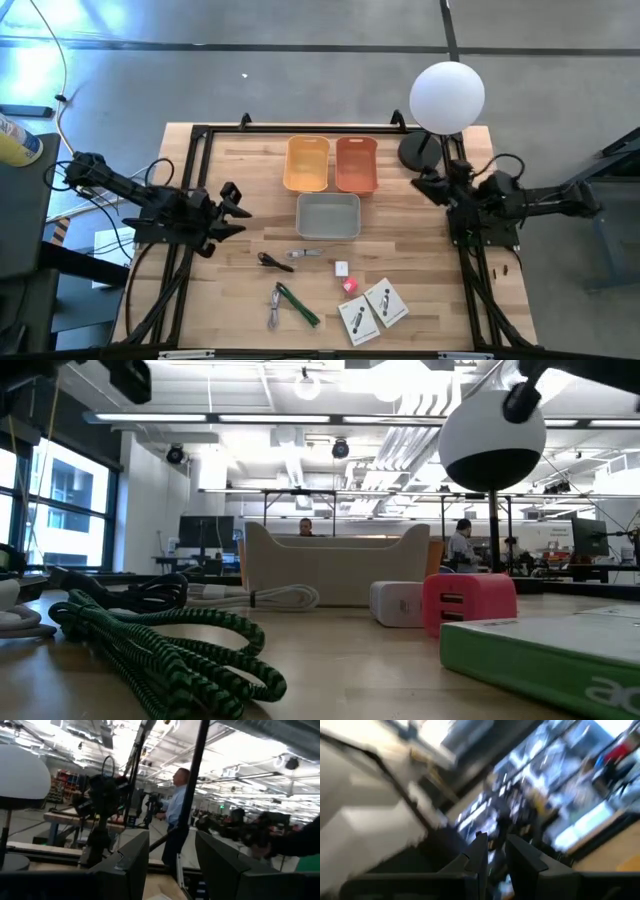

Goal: Pick and place items into bin
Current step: Put the pink charger adapter into the orange bin

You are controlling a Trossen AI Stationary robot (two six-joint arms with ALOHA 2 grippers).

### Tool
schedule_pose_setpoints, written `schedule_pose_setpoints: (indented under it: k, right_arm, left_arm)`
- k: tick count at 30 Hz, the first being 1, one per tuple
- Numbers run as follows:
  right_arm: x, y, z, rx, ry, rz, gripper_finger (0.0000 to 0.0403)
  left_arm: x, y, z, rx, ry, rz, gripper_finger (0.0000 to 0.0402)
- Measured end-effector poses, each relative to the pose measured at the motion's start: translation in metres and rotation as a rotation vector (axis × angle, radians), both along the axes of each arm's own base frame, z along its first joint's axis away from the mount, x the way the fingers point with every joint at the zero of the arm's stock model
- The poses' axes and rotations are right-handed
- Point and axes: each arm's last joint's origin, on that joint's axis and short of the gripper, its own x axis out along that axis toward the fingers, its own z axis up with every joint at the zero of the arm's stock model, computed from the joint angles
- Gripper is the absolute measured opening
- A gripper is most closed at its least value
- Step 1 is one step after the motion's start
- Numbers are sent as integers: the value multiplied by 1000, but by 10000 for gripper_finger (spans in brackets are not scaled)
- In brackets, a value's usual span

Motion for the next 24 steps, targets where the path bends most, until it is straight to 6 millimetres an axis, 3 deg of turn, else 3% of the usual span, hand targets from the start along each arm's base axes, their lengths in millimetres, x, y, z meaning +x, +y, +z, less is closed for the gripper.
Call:
schedule_pose_setpoints:
  k: [3, 11, 15, 20, 24]
  right_arm:
    - [24, 7, 8, 23, 82, 126, 60]
    - [78, 42, 7, 67, 435, 467, 59]
    - [94, 64, 13, -36, 526, 556, 59]
    - [106, 83, 23, -175, 571, 570, 52]
    - [109, 95, 12, -300, 720, 523, 58]
  left_arm:
    - [10, -3, 5, 9, 30, -5, 150]
    - [37, -20, 26, 43, 64, -315, 150]
    - [46, -24, 30, 63, 82, -381, 150]
    - [50, -25, 19, 48, 222, -391, 150]
    - [50, -25, 8, 36, 342, -374, 150]
